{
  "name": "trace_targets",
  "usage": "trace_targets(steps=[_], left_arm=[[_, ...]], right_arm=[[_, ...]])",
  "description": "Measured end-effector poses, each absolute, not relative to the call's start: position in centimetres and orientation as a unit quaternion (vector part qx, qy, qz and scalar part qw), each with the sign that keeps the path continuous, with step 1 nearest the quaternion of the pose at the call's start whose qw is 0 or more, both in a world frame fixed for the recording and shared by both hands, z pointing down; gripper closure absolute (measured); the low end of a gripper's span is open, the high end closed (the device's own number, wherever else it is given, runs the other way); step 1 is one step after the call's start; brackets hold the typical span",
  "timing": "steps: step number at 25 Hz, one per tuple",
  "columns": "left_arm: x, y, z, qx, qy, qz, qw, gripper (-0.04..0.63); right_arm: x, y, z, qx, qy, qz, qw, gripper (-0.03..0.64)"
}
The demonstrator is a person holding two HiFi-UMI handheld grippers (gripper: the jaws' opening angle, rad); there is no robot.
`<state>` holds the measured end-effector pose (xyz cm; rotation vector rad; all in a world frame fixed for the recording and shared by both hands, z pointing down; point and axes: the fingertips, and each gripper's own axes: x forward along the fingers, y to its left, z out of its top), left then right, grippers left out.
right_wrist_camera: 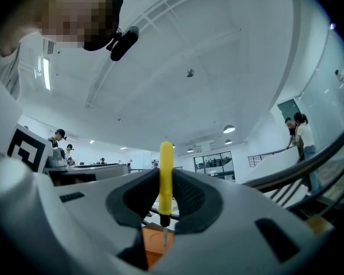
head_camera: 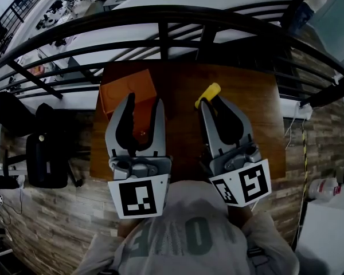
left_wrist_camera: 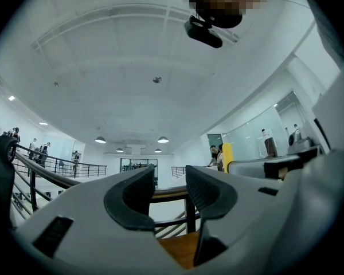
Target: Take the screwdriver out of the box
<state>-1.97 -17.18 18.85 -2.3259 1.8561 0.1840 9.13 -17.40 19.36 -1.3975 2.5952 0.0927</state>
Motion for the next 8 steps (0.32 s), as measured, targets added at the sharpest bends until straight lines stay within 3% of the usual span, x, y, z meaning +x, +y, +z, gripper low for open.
trace_targets(steps=[8], left_arm=[[-1.81,-17.03,18.98,-0.775,0.625,0.061,0.079,0.426]], right_arm=[[9.39,-17.28,19.45,-0.468,0.878,0.03,0.096,0.541]])
